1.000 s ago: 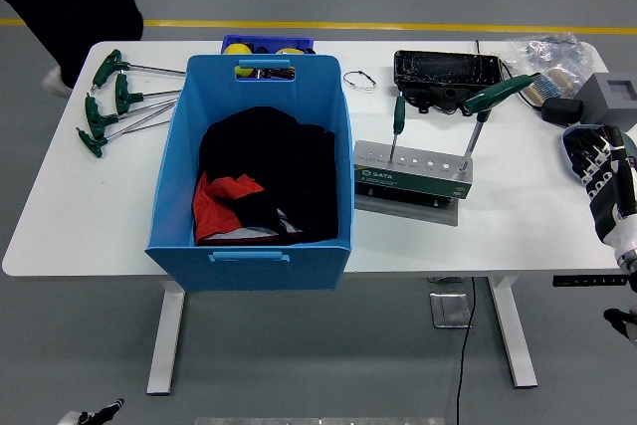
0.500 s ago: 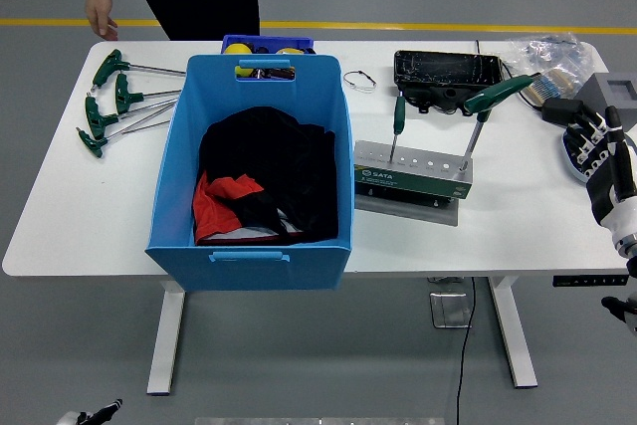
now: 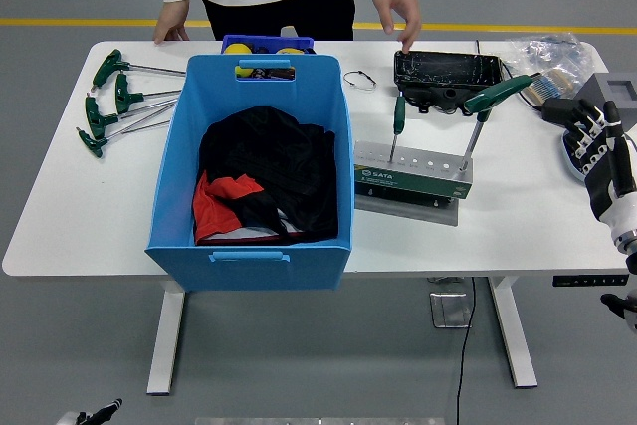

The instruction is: Lift tool from toolbox,place it in box,lift tool from toolbox,place it in box

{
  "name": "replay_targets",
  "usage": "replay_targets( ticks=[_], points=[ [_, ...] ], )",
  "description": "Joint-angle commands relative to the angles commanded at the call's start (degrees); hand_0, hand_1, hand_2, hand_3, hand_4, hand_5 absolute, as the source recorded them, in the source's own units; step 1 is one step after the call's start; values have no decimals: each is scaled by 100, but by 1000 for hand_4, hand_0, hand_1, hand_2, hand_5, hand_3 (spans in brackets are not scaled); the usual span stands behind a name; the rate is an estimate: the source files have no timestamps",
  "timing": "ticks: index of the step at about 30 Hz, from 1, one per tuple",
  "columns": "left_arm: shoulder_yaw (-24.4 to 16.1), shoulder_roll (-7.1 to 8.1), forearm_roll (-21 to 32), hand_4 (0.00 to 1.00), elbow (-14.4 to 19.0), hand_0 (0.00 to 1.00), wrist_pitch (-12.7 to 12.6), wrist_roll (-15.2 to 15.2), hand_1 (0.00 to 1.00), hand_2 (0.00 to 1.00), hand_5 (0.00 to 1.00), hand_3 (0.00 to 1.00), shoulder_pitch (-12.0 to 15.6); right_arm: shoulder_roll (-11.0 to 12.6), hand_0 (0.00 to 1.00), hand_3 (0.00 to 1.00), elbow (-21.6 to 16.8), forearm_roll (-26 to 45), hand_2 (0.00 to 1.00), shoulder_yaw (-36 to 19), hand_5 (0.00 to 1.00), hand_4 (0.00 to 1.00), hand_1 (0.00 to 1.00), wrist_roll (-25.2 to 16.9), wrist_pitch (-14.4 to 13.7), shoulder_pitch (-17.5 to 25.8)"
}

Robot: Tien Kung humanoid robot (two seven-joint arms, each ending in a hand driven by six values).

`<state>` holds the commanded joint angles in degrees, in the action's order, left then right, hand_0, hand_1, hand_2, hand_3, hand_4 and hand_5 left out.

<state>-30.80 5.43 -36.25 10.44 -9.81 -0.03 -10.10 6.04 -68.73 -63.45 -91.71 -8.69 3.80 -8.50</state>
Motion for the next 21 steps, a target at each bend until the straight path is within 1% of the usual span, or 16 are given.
replay_targets(
  ticks=[5,6,10,13,17,18,21],
  points=[
    [3,-3,10,744,-2,725,-3,-5,765,766,691,738,-2,6,998,950,-25,-10,940,-21,998,998,933,-2,-15,-5],
    [3,-5,8,744,0,724,-4,-3,764,766,691,738,-3,2,998,964,-42,-10,941,-22,998,998,934,8,-38,-4],
    [20,-5,24,744,3,724,0,-4,764,766,691,738,-6,-5,998,964,-123,-45,941,-30,998,998,934,20,-125,-5],
    [18,-8,33,744,2,724,-4,-7,764,766,689,739,-4,6,998,984,-211,-242,943,-39,998,998,934,-5,-201,-7],
    [1,-6,10,744,3,724,-2,0,764,766,689,739,0,24,998,984,-335,-765,943,-46,998,998,934,-60,-277,1],
    [-4,-6,3,744,4,725,-2,3,763,765,690,739,3,32,998,998,-365,-978,971,-43,998,998,953,-88,-290,4],
    [-23,-8,-23,744,7,725,-1,13,763,765,690,739,9,89,998,998,-434,-1570,971,10,998,998,953,-170,-366,-6]
  ],
)
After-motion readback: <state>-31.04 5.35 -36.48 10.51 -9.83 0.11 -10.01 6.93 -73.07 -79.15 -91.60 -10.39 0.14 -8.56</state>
